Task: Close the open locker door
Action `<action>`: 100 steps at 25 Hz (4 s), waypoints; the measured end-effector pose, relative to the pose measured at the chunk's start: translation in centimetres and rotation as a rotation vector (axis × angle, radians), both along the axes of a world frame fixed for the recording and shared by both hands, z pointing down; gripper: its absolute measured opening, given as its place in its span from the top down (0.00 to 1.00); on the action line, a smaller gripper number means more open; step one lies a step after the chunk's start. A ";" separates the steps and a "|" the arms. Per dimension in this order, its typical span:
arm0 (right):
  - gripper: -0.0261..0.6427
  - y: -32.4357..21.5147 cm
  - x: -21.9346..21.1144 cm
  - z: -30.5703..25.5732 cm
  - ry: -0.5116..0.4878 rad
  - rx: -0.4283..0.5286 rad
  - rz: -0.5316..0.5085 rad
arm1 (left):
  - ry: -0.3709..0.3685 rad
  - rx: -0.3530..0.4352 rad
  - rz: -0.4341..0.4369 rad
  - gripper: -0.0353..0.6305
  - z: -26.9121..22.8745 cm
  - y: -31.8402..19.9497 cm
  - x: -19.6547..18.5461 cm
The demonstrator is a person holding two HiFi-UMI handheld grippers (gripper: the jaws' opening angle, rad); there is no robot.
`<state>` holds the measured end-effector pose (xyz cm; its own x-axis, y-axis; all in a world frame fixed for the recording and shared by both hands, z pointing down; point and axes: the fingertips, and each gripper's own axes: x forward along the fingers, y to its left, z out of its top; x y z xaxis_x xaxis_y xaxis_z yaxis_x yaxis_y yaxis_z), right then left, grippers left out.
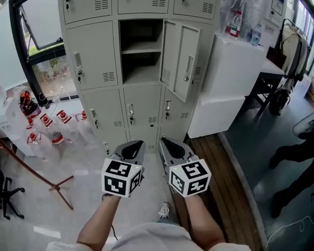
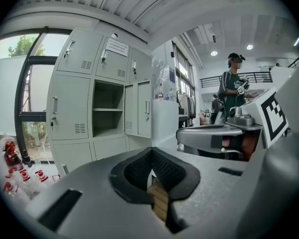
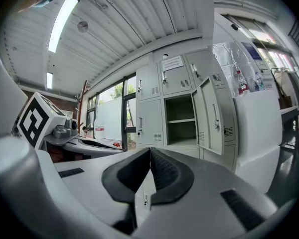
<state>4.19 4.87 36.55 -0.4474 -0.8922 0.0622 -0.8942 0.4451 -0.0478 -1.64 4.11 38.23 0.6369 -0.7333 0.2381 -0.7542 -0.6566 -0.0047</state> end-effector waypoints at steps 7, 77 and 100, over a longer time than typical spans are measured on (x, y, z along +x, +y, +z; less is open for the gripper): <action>0.95 -5.9 4.7 -1.1 -0.025 0.023 0.002 | -0.029 0.009 0.016 0.94 -0.9 -5.7 4.8; 0.79 -32.8 21.7 -7.4 -0.142 0.109 -0.251 | 0.002 0.030 -0.057 0.94 -2.9 -28.0 17.6; 0.75 -31.5 11.0 -7.6 -0.074 0.120 -0.404 | 0.028 0.031 -0.155 0.94 -2.9 -27.6 9.7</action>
<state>15.19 -26.60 28.91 -0.7616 -0.6435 -0.0766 -0.6431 0.7651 -0.0323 8.07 -23.53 35.31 0.5218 -0.8299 0.1975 -0.8465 -0.5325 -0.0010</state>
